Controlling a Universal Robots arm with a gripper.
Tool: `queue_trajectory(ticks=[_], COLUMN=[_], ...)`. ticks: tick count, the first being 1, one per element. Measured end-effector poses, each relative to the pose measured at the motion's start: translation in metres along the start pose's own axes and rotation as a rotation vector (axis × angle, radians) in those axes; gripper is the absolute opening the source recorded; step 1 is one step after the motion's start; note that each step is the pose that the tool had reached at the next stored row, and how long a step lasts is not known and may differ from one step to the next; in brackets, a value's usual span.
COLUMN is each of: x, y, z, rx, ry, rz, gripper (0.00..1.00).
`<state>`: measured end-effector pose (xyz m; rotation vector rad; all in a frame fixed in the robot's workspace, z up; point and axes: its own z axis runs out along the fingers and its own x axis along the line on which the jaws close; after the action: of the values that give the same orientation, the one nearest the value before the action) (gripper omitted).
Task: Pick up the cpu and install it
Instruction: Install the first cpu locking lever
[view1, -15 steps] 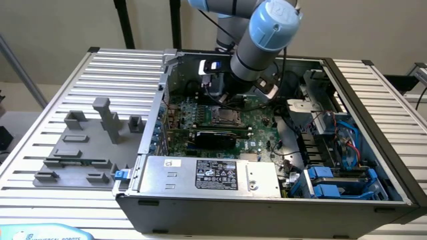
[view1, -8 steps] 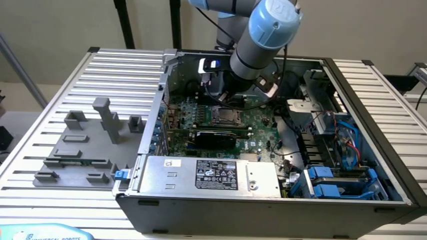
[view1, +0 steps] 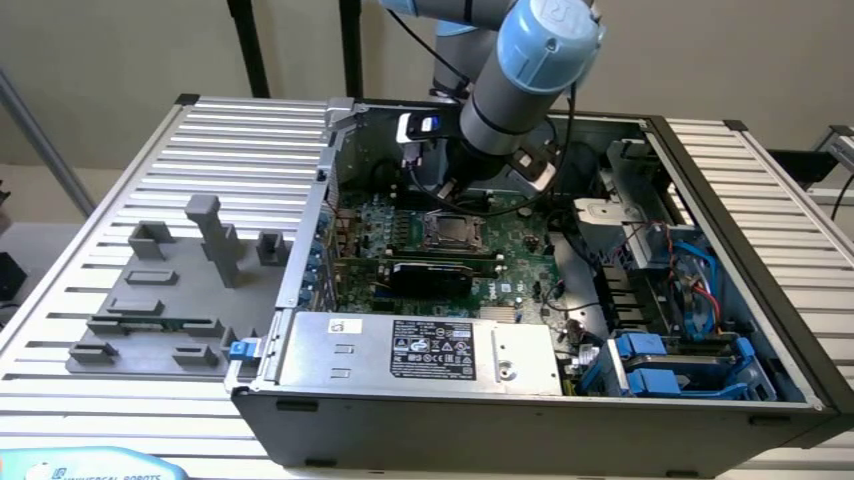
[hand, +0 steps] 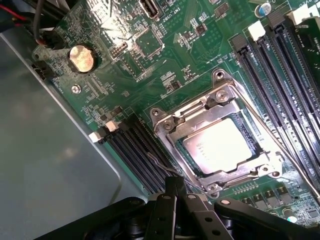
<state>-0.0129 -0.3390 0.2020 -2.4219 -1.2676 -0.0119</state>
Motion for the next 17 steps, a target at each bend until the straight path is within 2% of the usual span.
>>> queue_trajectory(ticks=[6,12,17], x=[0.0008,0.0045,0.0031], y=[0.0003,0.0053,0.0074], z=[0.0000,-0.0011,-0.0022], rx=[0.0001,0.0004,0.0018], ry=[0.0003,-0.0003,-0.0028], rz=[0.000,-0.002,-0.008], gripper=[0.11,0.11,0.11])
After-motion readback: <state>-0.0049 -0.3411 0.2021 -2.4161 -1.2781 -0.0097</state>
